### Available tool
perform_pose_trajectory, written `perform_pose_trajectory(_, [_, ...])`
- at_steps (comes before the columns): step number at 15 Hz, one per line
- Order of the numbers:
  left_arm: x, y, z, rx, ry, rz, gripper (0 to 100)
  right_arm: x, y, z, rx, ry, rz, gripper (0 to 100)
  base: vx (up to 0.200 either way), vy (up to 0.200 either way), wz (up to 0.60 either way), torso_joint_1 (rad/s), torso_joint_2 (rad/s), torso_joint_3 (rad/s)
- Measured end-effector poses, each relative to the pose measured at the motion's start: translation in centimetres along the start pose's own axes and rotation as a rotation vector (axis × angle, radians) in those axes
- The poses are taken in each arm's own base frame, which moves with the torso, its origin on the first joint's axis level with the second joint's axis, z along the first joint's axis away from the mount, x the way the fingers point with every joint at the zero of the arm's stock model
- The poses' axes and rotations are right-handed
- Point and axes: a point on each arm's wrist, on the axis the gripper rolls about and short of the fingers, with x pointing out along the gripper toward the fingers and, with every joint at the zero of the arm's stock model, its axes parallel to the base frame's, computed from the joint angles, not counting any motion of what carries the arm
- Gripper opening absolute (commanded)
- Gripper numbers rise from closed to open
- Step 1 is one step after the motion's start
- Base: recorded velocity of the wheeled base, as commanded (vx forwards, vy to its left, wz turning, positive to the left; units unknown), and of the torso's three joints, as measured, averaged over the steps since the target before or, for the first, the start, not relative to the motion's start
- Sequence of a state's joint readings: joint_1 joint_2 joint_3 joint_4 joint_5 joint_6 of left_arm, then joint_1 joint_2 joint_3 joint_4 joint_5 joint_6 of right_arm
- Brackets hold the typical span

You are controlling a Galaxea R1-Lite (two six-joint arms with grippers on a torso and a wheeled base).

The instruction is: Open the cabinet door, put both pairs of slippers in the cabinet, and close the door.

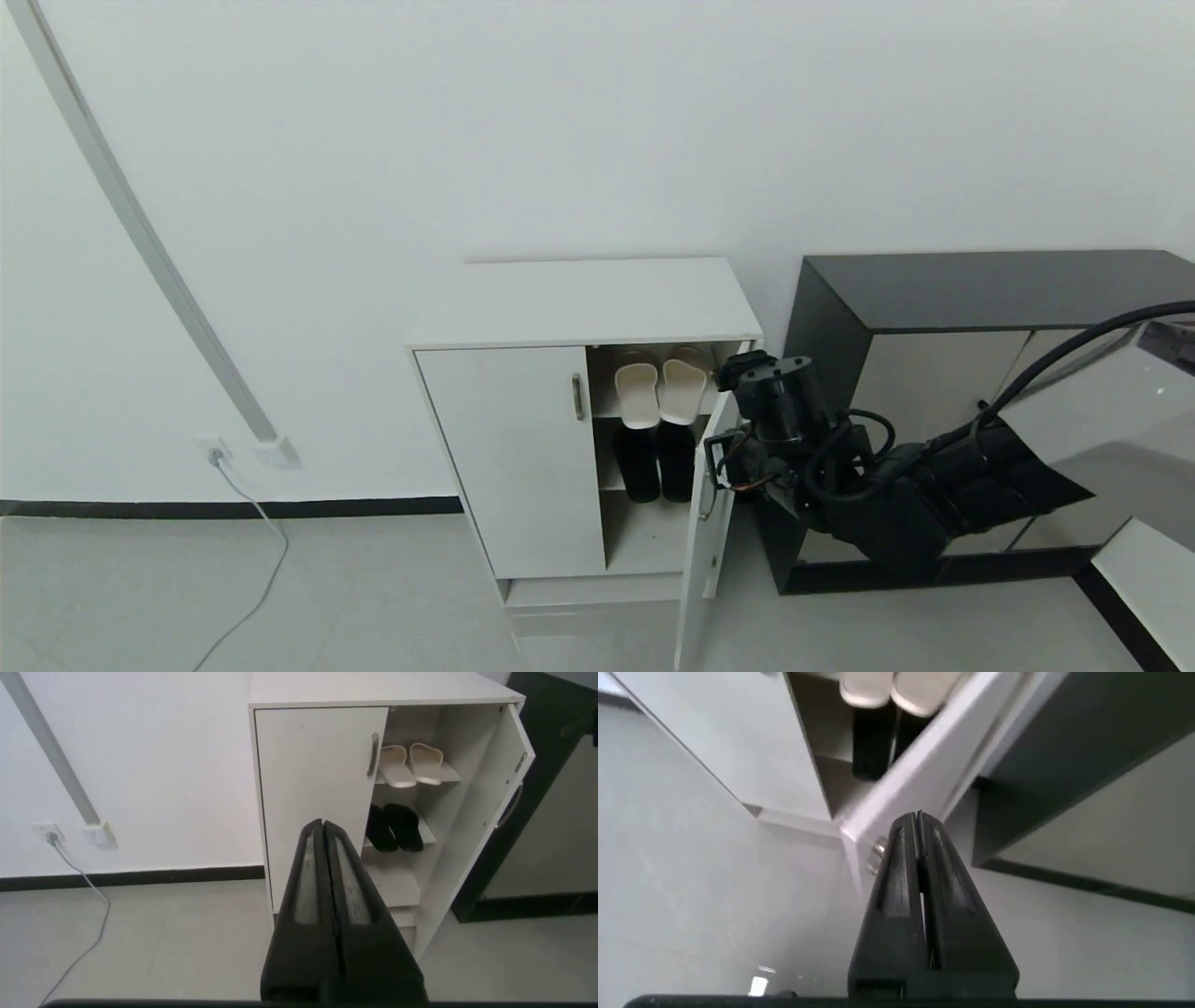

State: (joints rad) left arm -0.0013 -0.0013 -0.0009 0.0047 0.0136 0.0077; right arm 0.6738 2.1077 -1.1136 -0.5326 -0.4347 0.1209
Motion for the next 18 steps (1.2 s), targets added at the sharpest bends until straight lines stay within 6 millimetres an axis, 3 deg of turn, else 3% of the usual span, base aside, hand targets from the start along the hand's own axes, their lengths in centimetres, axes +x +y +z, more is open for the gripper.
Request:
perform_pose_trajectory(7, [0.0,0.0,0.0,0.0,0.0,0.0,0,4.2,-1.3,-0.9,0.031,0.009,-0.011,0,0.0,0.0,0.0,0.0,0.0,0.0])
perform_pose_trajectory(14, [0.0,0.0,0.0,0.0,0.0,0.0,0,8.6,0.5,0.1,0.064,-0.05,0.035,0,0.0,0.0,0.0,0.0,0.0,0.0])
perform_pose_trajectory(18, [0.0,0.0,0.0,0.0,0.0,0.0,0,9.3,1.1,0.8,0.163,-0.158,0.123,0,0.0,0.0,0.0,0.0,0.0,0.0])
